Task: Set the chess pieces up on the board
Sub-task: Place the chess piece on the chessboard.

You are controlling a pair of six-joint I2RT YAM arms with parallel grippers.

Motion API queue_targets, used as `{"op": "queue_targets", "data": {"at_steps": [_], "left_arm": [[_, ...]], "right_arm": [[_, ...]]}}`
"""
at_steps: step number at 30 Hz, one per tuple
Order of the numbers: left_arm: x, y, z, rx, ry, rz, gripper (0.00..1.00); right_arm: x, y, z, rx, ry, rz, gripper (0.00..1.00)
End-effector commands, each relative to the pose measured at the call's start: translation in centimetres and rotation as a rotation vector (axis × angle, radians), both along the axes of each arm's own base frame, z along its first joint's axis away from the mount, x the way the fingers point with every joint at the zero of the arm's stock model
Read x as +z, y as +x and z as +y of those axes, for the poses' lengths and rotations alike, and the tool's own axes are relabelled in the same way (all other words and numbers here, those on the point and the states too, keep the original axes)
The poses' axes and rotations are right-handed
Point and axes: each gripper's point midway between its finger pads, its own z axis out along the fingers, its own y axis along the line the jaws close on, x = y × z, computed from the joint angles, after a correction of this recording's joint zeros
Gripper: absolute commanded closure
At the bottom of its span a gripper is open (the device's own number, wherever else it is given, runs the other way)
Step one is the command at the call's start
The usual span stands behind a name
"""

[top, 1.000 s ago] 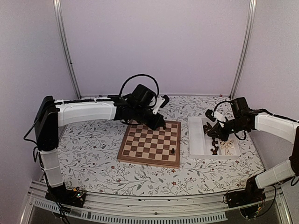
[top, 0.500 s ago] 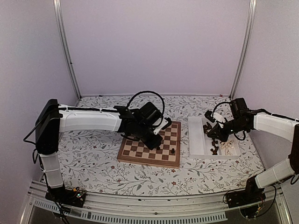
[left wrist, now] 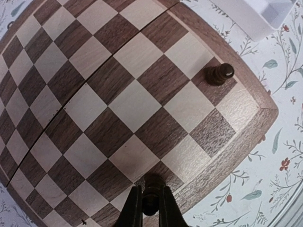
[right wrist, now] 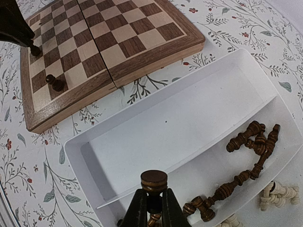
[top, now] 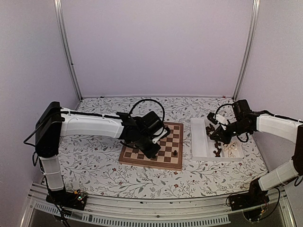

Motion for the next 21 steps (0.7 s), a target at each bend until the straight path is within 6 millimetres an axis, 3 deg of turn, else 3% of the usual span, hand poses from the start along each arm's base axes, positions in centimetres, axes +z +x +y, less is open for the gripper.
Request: {"op": "queue_targets", "data": {"at_steps": [1, 7, 12, 16, 21], "left_arm": [[1.1, -0.8, 0.2, 0.001, -0.008, -0.013, 0.99], [1.3, -1.1, 0.0, -0.01, -0.009, 0.006, 0.75], [2.6, -1.0, 0.1, -0.011, -0.026, -0.014, 0.55], [3.9, -0.8, 0.0, -0.01, -0.062, -0.027, 0.45], [6.2, 0.7, 0.2, 0.024, -0.154, -0.027, 0.43]], "right_arm": [[-0.1, 0.2, 0.1, -0.002, 0.001, 0.004, 0.91], [-0.2, 0.2, 0.1, -0.003, 0.001, 0.01, 0.91], [-0.3, 0.2, 0.1, -0.003, 0.0, 0.016, 0.91], [-0.3, 0.2, 0.1, -0.004, 0.0, 0.017, 0.91], [-0.4, 0.2, 0.1, -0.004, 0.0, 0.017, 0.91]]}}
